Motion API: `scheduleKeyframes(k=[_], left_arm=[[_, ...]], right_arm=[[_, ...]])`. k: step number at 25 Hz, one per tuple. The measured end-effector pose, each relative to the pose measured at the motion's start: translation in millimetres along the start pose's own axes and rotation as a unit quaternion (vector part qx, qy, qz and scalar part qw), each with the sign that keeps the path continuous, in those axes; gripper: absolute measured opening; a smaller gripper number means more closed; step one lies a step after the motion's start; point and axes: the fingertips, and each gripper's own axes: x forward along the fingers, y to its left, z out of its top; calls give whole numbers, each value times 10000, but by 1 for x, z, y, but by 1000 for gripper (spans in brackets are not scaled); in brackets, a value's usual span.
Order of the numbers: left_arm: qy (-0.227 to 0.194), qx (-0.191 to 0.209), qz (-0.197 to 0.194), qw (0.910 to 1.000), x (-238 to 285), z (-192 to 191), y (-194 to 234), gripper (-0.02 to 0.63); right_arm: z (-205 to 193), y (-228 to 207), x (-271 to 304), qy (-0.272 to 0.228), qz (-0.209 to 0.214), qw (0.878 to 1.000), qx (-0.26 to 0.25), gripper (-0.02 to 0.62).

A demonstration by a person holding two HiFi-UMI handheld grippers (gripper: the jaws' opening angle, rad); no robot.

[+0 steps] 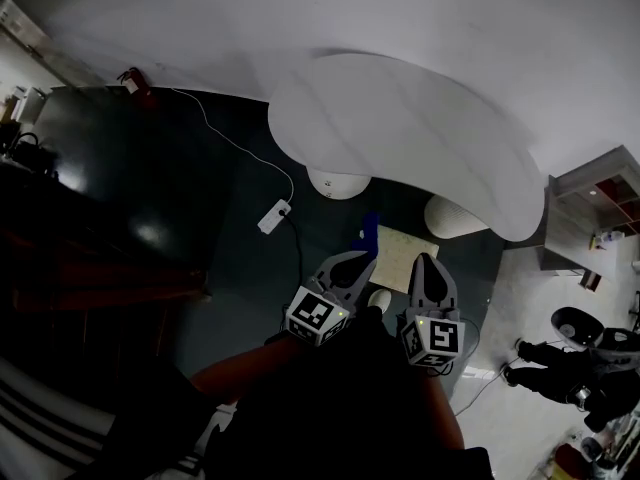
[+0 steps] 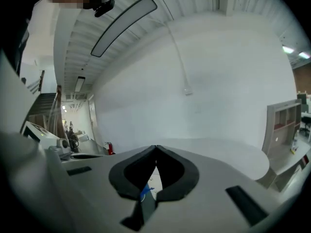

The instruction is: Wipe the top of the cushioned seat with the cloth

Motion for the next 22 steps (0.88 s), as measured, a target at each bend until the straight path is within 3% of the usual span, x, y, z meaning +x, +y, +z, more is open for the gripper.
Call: scheduleKeyframes(k=[7, 22], left_arm=[[-336, 280, 146, 9989, -1, 45, 18, 35], [-849, 596, -137, 9945, 13, 77, 6, 35]], right_arm=[[29, 16, 6, -171, -122, 9992, -349, 35], [47, 29, 18, -457, 6, 9980, -446, 35]])
